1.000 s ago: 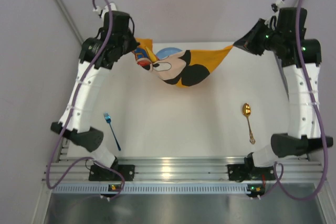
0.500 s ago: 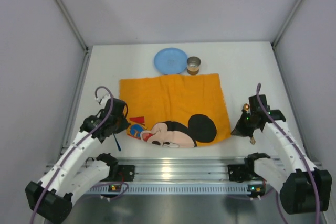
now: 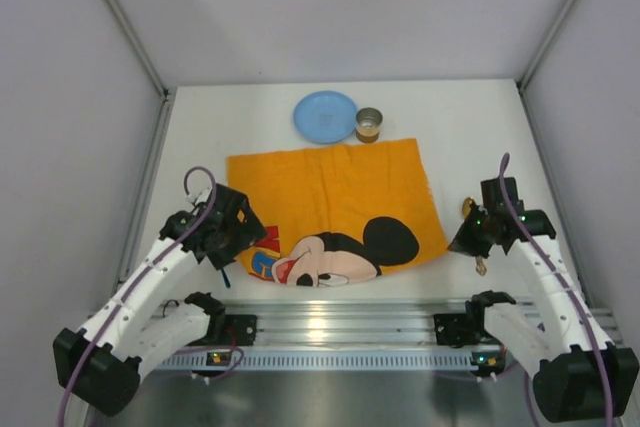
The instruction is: Set the dinner table for one person
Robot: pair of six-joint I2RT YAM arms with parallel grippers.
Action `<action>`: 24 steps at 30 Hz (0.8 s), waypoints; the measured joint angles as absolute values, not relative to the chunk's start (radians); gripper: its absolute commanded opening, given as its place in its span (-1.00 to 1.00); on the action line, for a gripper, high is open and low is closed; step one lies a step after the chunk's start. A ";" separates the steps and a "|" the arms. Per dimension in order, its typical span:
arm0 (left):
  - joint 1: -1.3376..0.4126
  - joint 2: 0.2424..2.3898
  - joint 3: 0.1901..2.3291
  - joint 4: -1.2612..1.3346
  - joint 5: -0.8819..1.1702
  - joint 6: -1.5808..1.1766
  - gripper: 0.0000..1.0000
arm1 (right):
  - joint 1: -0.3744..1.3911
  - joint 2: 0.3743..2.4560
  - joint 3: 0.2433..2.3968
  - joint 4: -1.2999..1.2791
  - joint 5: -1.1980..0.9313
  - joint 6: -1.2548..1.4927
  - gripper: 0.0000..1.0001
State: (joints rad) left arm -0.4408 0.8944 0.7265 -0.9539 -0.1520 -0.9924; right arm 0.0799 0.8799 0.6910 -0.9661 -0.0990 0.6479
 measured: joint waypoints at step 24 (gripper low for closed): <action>-0.441 1.093 1.132 -0.931 -0.292 -0.966 0.90 | 0.119 1.389 1.092 -0.738 -0.421 0.599 -1.00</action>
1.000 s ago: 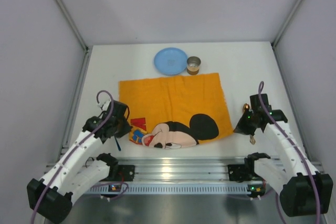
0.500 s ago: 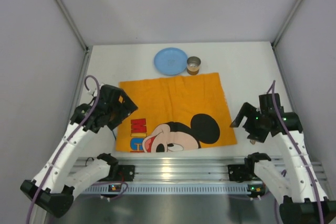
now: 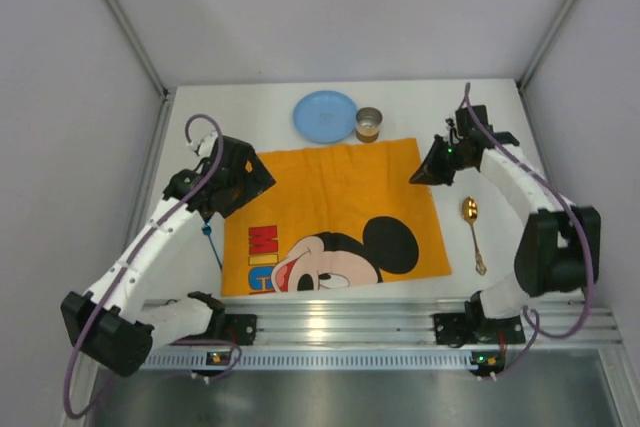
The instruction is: Set the dinner table for one person
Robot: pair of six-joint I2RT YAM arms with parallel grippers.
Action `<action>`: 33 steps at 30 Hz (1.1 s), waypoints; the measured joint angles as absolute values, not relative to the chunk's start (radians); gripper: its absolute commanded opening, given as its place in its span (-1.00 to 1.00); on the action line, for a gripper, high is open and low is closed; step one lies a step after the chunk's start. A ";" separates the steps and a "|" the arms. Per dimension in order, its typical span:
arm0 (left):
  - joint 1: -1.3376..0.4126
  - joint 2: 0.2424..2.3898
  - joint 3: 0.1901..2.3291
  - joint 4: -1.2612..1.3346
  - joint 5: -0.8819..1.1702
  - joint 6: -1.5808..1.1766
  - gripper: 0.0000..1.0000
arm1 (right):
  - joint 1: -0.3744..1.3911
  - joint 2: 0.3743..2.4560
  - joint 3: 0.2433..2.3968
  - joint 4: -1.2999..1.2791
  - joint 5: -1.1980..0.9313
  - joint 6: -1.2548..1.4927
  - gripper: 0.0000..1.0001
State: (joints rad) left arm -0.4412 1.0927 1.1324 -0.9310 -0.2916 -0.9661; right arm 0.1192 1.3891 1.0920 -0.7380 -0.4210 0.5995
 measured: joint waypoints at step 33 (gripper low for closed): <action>-0.418 1.328 1.124 -0.662 -0.302 -0.833 0.86 | -0.032 2.062 1.468 -0.681 -0.270 0.510 -1.00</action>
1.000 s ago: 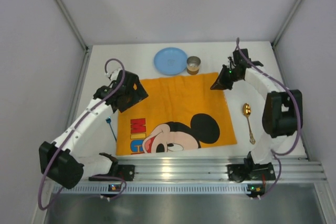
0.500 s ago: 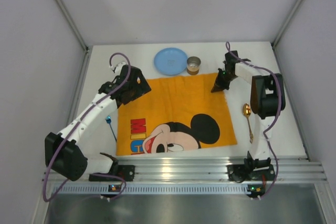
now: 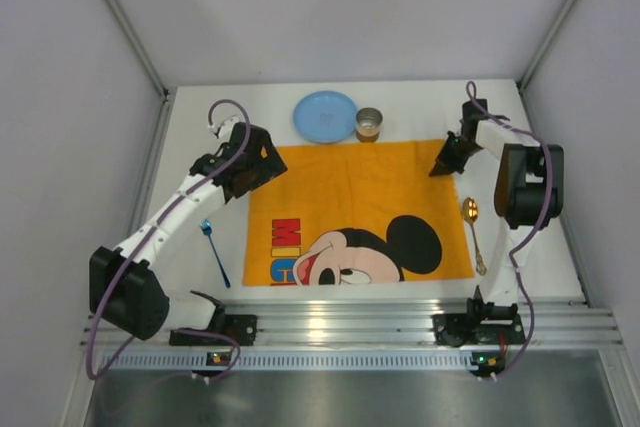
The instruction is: Set the dinner table for one person
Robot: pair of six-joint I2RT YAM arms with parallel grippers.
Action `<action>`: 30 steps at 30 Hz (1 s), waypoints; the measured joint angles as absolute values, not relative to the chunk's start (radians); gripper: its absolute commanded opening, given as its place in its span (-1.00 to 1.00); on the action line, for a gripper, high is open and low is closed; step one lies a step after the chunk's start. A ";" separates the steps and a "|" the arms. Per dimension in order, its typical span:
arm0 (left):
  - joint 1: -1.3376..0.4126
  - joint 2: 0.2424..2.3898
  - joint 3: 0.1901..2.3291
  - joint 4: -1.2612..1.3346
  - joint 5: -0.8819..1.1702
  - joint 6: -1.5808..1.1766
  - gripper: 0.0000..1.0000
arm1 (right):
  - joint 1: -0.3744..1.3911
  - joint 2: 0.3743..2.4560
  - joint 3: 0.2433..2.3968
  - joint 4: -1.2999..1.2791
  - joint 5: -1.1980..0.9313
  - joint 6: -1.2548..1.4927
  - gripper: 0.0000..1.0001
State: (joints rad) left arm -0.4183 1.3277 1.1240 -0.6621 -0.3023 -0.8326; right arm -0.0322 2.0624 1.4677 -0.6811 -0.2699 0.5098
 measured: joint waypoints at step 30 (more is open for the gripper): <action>-0.417 1.273 1.195 -0.625 -0.377 -0.706 0.97 | 0.254 2.178 2.232 -0.841 -0.184 0.508 0.77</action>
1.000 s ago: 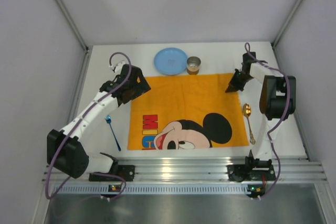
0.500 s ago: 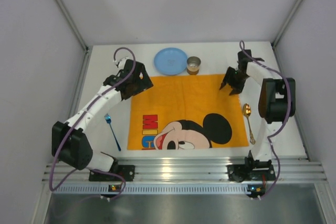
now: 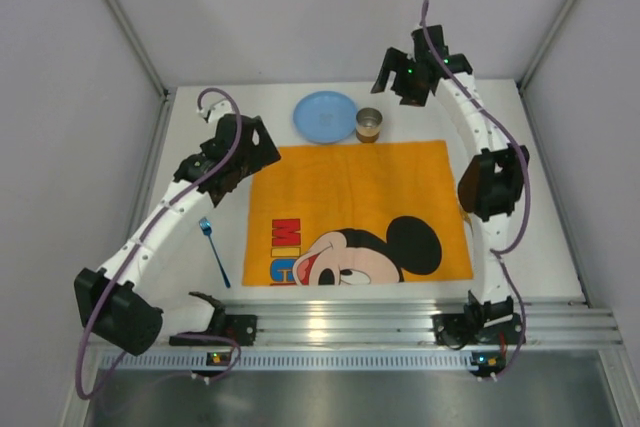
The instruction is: Set the dinner table for one person
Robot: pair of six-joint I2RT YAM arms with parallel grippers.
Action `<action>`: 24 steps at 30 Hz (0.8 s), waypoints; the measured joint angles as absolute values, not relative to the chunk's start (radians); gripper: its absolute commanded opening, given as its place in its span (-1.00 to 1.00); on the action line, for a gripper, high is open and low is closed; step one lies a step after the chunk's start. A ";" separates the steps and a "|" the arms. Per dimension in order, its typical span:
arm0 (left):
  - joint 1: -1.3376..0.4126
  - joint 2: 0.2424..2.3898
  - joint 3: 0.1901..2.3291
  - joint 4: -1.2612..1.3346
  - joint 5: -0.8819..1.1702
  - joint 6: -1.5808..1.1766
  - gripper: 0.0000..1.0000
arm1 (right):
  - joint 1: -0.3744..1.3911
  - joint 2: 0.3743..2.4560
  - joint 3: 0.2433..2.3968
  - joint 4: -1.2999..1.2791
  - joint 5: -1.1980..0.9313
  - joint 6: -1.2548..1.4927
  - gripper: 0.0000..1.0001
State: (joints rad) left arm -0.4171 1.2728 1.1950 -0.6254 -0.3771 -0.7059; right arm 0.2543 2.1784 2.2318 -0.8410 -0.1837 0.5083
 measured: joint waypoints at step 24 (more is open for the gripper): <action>-0.404 1.258 1.216 -0.630 -0.285 -0.553 0.97 | 0.340 2.470 2.378 -0.959 0.085 0.551 -1.00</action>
State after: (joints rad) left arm -0.4038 1.2575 1.2160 -0.6300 -0.2852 -0.5526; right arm 0.3397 2.4702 2.3775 -0.9588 0.0853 0.5514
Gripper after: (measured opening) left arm 0.985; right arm 0.038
